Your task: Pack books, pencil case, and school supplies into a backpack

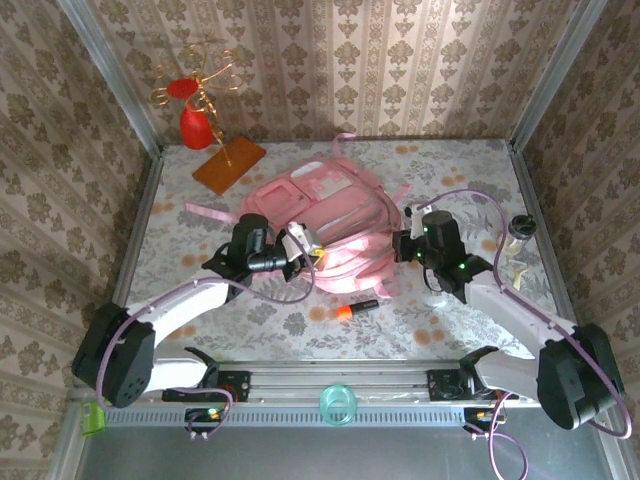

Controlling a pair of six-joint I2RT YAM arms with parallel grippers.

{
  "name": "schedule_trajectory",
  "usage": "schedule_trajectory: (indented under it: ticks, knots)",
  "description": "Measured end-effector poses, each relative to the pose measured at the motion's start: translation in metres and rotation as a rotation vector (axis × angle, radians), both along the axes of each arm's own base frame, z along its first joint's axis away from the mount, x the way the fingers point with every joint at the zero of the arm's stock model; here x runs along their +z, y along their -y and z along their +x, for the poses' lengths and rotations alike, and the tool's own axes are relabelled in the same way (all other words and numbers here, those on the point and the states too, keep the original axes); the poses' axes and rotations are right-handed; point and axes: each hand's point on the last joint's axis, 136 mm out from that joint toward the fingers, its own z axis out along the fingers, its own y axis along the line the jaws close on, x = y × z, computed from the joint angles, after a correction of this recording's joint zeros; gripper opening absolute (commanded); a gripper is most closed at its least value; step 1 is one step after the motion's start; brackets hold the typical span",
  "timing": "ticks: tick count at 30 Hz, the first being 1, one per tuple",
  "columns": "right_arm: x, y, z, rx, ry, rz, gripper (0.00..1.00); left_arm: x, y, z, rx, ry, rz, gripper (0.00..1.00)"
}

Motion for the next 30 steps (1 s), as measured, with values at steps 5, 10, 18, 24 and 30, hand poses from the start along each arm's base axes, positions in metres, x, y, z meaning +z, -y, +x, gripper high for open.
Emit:
schedule_trajectory:
  ticks: [5,10,18,24,30]
  knots:
    - [0.016,-0.001,-0.012,0.016,0.051,0.03,0.0,-0.003,-0.011,0.034,0.101,0.006,0.04,0.35]
    - [0.018,-0.02,-0.021,0.071,0.049,0.051,0.0,-0.003,-0.031,0.06,0.271,-0.004,0.07,0.59]
    - [0.005,-0.046,-0.025,0.139,0.002,0.076,0.0,0.039,-0.016,0.033,0.237,0.114,0.039,0.73]
    - [0.009,-0.055,-0.023,0.158,-0.001,0.117,0.0,0.035,0.037,0.022,0.046,0.196,0.149,0.71]
    - [0.015,-0.059,-0.022,0.159,0.006,0.157,0.0,0.014,0.071,0.029,-0.078,0.248,0.275,0.66]
